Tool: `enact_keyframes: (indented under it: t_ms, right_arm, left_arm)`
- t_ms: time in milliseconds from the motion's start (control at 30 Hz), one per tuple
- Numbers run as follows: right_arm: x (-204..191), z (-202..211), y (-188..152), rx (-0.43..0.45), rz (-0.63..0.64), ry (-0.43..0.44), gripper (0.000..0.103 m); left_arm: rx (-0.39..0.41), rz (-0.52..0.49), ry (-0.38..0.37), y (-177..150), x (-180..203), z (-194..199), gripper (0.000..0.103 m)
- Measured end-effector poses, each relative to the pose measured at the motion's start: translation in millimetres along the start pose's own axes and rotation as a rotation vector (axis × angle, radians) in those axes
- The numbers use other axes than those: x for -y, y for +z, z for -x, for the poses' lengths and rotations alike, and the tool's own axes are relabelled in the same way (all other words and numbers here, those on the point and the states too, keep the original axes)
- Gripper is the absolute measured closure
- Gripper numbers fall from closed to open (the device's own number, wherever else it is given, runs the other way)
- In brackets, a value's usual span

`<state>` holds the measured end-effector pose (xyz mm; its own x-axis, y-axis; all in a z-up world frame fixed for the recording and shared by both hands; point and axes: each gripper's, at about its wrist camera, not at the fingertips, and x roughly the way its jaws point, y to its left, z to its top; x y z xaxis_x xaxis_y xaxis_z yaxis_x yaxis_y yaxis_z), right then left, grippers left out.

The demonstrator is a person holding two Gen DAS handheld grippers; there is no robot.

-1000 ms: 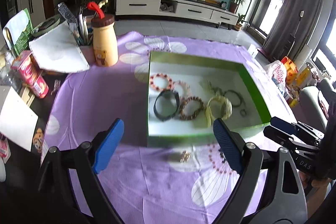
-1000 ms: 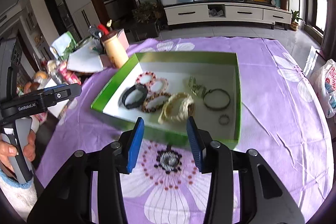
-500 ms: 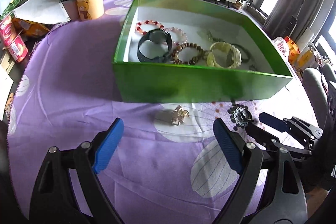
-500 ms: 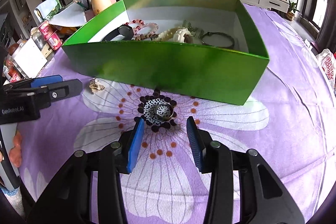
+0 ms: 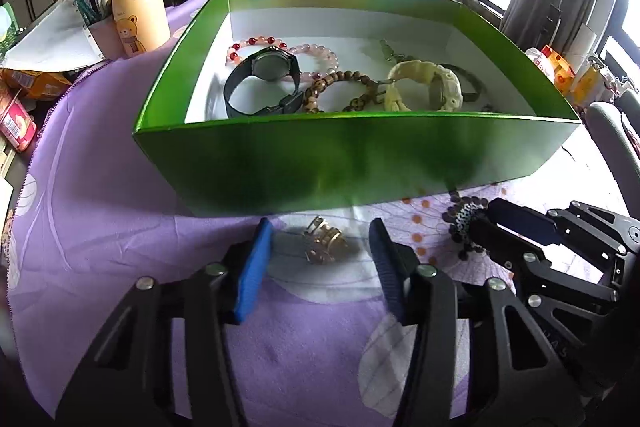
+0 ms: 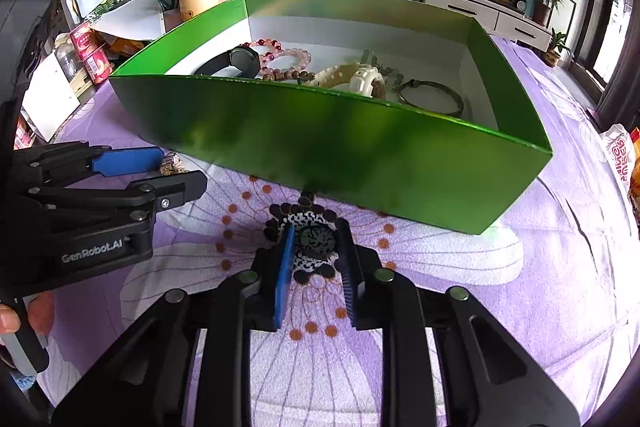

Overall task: Organize jewelry
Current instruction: 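Grasp the small gold charm with the left tool while the right tool grasps the black-and-white pendant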

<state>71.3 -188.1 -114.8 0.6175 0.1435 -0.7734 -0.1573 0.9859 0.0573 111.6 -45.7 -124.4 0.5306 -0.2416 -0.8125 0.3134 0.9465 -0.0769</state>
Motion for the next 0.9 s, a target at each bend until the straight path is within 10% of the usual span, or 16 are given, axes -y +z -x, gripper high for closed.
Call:
enact_keyframes:
  t_ms: [167, 900]
  right_arm:
    - [1, 0, 0, 0.004, -0.009, 0.004, 0.083]
    - [1, 54, -10, 0.102, -0.068, 0.101, 0.084]
  left_arm:
    - [0.007, -0.003, -0.005, -1, -2, 1, 0.082]
    - [0.069, 0.035, -0.114, -17, -10, 62, 0.082]
